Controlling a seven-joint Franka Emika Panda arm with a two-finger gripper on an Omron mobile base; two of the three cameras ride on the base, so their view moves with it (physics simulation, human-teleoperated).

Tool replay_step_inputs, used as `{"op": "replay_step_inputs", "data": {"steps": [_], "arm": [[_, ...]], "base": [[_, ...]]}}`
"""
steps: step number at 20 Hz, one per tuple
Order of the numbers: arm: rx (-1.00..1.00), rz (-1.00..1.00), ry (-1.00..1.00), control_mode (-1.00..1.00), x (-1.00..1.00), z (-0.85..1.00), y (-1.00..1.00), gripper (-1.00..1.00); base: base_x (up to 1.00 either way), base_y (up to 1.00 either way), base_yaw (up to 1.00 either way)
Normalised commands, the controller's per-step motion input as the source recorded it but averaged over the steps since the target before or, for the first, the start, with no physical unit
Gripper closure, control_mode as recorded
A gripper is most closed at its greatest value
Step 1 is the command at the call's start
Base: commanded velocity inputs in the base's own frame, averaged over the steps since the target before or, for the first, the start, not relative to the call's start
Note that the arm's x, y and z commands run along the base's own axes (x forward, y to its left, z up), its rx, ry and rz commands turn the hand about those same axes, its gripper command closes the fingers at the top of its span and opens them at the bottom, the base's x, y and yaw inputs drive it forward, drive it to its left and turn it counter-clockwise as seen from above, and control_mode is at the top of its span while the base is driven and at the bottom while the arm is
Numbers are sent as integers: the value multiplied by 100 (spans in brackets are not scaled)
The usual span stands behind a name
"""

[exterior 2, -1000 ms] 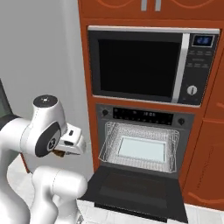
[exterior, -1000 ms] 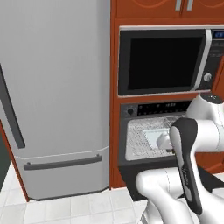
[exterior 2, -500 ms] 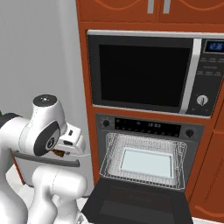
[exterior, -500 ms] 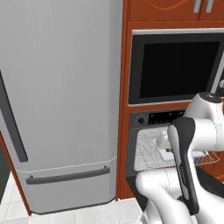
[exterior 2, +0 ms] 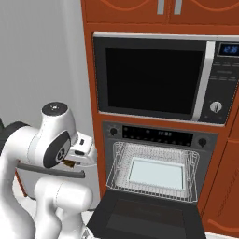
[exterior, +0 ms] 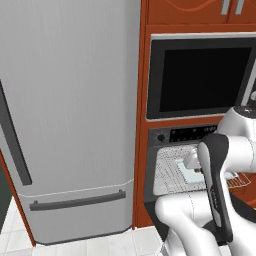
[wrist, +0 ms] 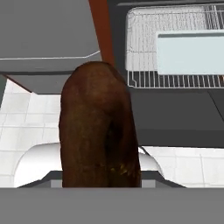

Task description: Place the sweet potato on the top rack of the oven.

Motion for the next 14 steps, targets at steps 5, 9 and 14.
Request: {"op": "replay_step_inputs", "data": {"steps": [5,9,14], "arm": [[3,10,0,-100,26,-2,-100,100],[5,7,0,-100,26,-10,-98,100],[12,10,-6,-100,63,-22,-99,100]], "base": [[0,0,0],[0,0,0],[0,0,0]]}}
